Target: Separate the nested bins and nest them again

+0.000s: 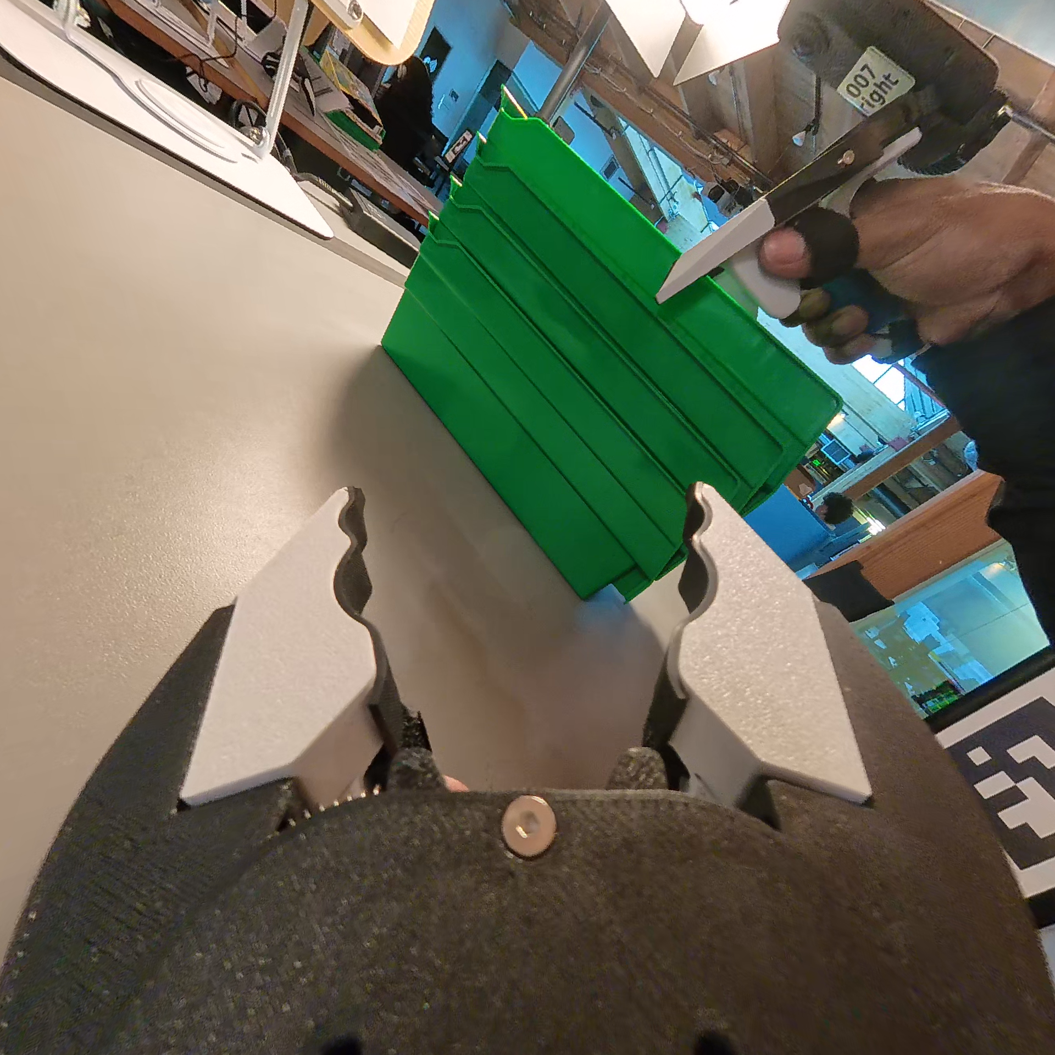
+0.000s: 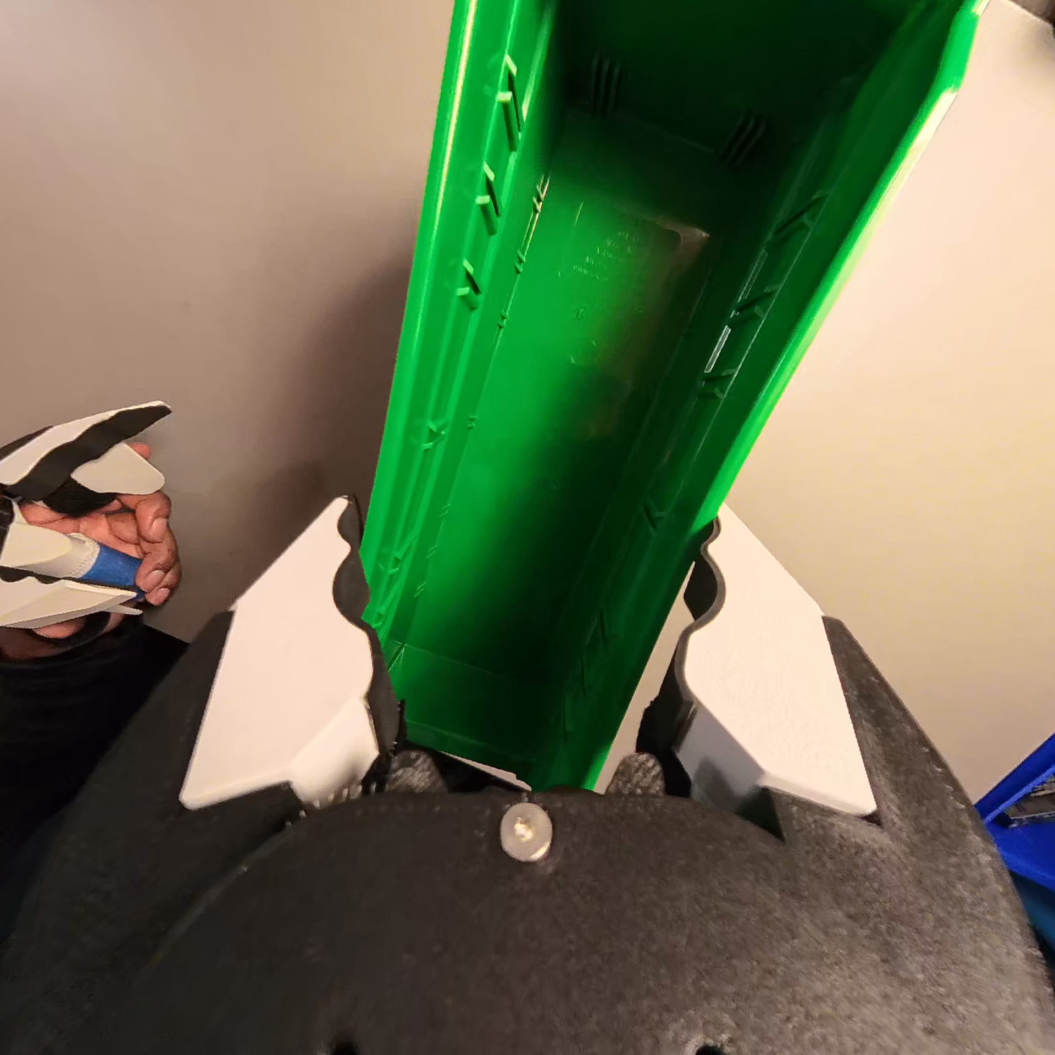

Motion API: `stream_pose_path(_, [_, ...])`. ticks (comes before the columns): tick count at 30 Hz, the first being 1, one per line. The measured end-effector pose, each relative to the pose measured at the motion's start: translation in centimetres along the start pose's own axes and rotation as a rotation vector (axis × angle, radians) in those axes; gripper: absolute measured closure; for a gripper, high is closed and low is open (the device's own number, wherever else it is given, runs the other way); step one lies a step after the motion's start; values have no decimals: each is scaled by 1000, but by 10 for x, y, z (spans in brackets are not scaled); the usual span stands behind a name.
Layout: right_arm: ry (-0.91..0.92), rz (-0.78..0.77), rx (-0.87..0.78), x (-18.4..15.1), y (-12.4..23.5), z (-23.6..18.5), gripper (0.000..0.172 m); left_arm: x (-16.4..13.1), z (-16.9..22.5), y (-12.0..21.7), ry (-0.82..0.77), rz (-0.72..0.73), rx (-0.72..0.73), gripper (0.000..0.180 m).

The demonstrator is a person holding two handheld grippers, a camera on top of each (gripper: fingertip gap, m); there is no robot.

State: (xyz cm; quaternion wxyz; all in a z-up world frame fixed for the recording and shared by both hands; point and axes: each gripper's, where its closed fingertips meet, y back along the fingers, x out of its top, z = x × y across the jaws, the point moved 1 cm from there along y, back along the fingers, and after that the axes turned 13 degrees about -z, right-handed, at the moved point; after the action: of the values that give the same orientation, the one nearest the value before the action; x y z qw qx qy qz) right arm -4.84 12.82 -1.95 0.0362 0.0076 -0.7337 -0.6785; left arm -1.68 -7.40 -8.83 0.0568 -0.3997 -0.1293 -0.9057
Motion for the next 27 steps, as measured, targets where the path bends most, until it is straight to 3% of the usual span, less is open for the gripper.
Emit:
stream_pose_path(12, [-2,-5,-17,0,9,2,58,0,0,0,1,-1,-3,70])
stream_pose_path(27, [47,177,-11,16,96,-29,56,1,1,2,1,12,-13,70])
